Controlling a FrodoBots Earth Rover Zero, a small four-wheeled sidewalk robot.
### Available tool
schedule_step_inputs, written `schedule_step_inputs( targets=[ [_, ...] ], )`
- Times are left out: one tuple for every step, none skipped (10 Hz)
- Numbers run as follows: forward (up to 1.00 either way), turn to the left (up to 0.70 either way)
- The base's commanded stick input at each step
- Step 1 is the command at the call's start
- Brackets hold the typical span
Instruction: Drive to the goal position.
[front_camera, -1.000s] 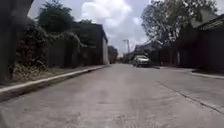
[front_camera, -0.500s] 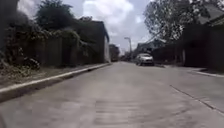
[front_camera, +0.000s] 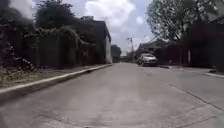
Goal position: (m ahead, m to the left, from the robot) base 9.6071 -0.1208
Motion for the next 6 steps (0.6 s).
schedule_step_inputs(
  targets=[
    [1.0,-0.11],
    [1.0,-0.2],
    [1.0,-0.3],
    [1.0,-0.4],
    [1.0,-0.4],
    [1.0,-0.39]
  ],
)
